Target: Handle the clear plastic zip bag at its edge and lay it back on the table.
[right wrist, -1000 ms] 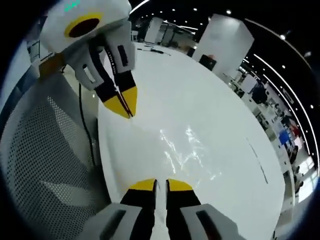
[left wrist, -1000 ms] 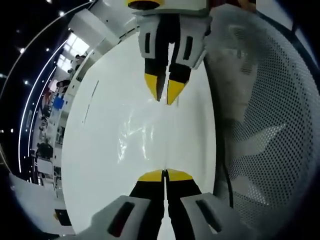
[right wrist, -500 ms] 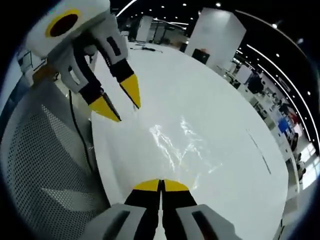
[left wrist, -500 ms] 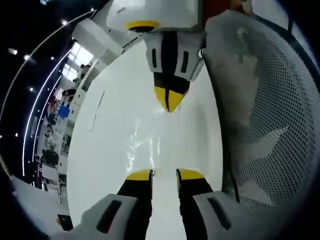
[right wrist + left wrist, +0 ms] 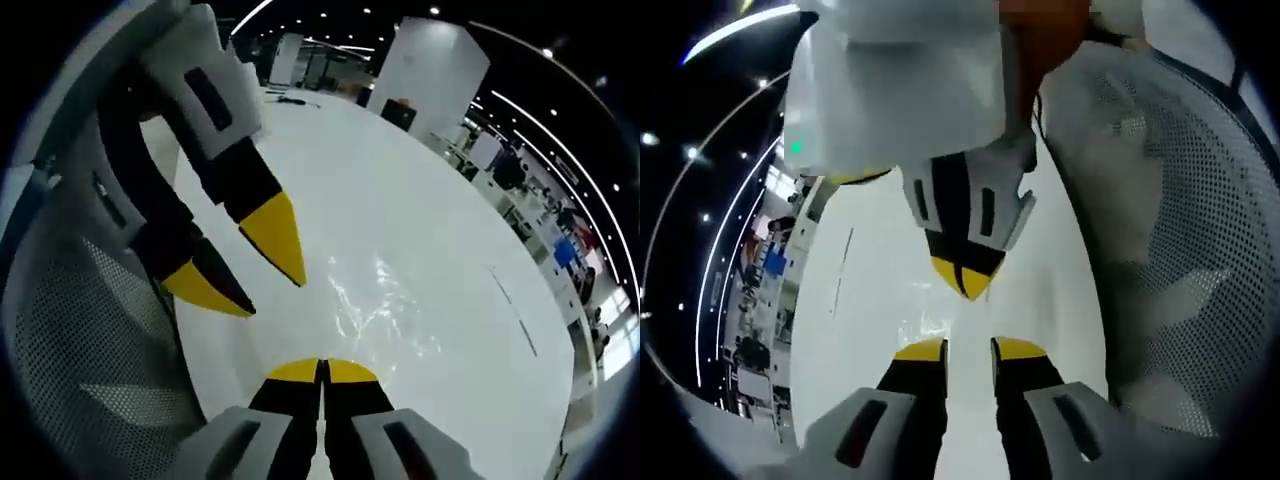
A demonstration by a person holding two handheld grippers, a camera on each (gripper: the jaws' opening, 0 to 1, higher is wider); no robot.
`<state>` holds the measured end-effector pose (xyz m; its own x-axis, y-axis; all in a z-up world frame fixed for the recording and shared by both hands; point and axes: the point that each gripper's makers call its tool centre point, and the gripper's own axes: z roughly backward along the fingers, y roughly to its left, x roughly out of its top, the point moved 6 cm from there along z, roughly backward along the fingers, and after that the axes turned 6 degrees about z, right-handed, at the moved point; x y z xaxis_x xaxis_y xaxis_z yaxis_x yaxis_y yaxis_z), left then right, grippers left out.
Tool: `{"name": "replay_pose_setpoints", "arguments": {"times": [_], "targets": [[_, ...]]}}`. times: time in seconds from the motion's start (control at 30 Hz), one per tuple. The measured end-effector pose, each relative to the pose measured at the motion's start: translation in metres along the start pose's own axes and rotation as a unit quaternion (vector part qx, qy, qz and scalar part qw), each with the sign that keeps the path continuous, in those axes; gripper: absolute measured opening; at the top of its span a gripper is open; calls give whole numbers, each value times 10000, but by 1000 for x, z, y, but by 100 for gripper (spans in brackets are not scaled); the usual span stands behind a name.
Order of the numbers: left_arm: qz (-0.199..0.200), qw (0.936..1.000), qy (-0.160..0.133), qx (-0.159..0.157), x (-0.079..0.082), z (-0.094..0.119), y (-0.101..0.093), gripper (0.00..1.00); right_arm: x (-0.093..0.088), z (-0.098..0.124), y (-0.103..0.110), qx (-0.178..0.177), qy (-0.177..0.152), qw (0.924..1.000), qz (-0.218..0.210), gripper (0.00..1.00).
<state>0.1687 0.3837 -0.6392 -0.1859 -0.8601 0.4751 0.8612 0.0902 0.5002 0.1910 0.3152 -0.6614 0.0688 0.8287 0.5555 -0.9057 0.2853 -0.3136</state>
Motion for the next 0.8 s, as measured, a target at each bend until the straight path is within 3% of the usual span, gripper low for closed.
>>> {"name": "replay_pose_setpoints", "arguments": {"times": [0.07, 0.17, 0.47, 0.8], "targets": [[-142, 9998, 121, -74, -4, -5, 1, 14, 0, -1, -3, -14, -5, 10000, 7, 0], [-220, 9996, 185, -10, -7, -12, 8, 0, 0, -2, -9, -64, -3, 10000, 28, 0], [-177, 9997, 190, -32, -8, -19, 14, 0, 0, -4, -22, -210, -6, 9997, -143, 0], [-214, 9989, 261, -325, -6, -32, -10, 0, 4, -3, -53, -527, -99, 9966, -631, 0]]}}
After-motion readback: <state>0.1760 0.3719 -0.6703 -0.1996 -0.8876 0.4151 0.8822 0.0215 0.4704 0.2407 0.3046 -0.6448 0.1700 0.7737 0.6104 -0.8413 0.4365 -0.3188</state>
